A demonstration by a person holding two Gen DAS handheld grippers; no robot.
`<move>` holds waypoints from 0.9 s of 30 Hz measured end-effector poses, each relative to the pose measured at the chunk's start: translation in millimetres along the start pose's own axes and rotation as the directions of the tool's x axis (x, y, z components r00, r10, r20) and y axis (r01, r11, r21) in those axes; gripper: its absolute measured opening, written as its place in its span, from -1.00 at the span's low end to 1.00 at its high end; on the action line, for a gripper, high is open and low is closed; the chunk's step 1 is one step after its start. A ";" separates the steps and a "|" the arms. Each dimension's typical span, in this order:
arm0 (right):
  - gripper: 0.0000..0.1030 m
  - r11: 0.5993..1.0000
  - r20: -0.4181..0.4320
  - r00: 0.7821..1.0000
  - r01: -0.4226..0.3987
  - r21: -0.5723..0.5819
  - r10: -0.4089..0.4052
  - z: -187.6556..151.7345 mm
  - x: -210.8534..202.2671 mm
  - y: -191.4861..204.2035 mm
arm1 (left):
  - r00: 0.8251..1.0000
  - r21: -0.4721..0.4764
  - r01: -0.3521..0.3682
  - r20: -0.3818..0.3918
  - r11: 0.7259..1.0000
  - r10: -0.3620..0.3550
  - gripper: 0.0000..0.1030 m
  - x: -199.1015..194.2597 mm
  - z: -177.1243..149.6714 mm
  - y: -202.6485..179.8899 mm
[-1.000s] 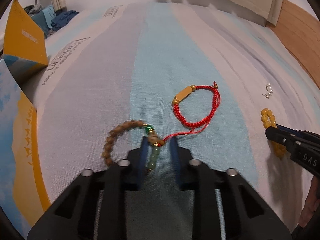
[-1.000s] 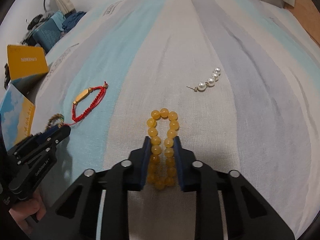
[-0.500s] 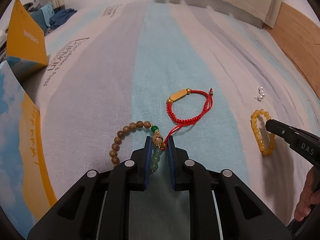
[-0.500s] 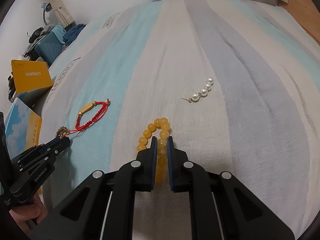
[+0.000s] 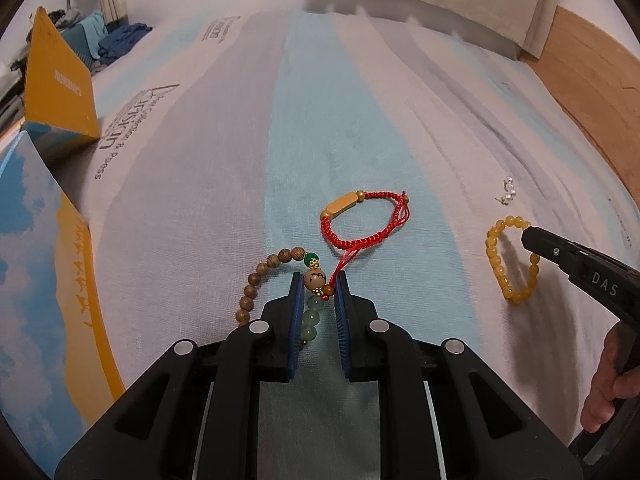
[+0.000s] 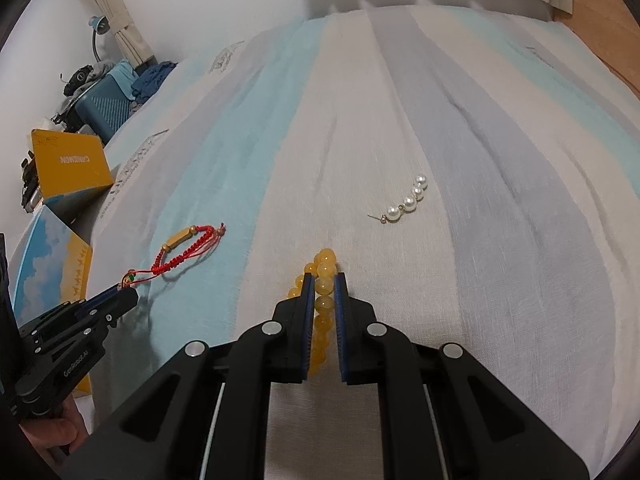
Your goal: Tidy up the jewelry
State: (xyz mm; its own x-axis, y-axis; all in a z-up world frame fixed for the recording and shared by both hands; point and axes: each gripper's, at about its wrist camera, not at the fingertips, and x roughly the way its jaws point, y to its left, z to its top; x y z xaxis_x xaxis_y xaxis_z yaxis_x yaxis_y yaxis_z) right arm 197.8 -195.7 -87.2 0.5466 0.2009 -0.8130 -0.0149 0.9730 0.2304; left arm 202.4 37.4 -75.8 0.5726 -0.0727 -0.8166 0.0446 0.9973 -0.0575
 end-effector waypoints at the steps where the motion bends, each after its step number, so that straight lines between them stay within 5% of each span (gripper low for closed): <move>1: -0.82 1.000 0.004 1.000 0.000 0.000 0.000 0.2 -1.2 -0.4 | 1.000 0.000 0.000 0.002 1.000 0.000 -0.72 -1.3 0.4 -0.3; 12: -0.82 1.000 -0.001 1.000 -0.006 -0.011 0.006 1.1 0.9 2.9 | 1.000 0.000 -0.009 -0.028 1.000 0.009 -0.69 7.8 -3.0 1.4; 15: -0.82 1.000 -0.009 1.000 -0.007 -0.015 0.006 1.6 2.9 3.8 | 0.998 0.018 -0.034 -0.055 0.999 0.034 -0.29 13.8 -6.9 0.8; 17: -0.82 1.000 -0.019 1.000 -0.009 -0.016 0.008 1.7 4.7 3.6 | 0.998 0.034 -0.055 -0.039 0.998 0.057 0.17 10.9 -9.7 -0.9; 20: -0.82 1.000 -0.032 0.999 -0.007 -0.017 0.007 1.0 7.1 3.3 | 0.996 0.063 -0.090 -0.017 0.994 0.091 0.45 6.8 -12.9 -3.4; 27: -0.82 1.000 -0.036 0.999 -0.011 -0.020 0.010 0.5 6.7 3.6 | 0.993 0.056 -0.097 -0.055 0.994 0.100 0.37 16.2 -18.8 0.0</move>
State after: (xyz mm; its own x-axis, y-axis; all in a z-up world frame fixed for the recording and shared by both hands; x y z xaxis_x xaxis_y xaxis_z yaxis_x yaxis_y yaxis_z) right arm 201.8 -190.9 -91.5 0.5156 0.2149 -0.8295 -0.0376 0.9728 0.2287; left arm 196.3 36.3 -99.9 0.5283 0.0276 -0.8486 0.0348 0.9979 0.0541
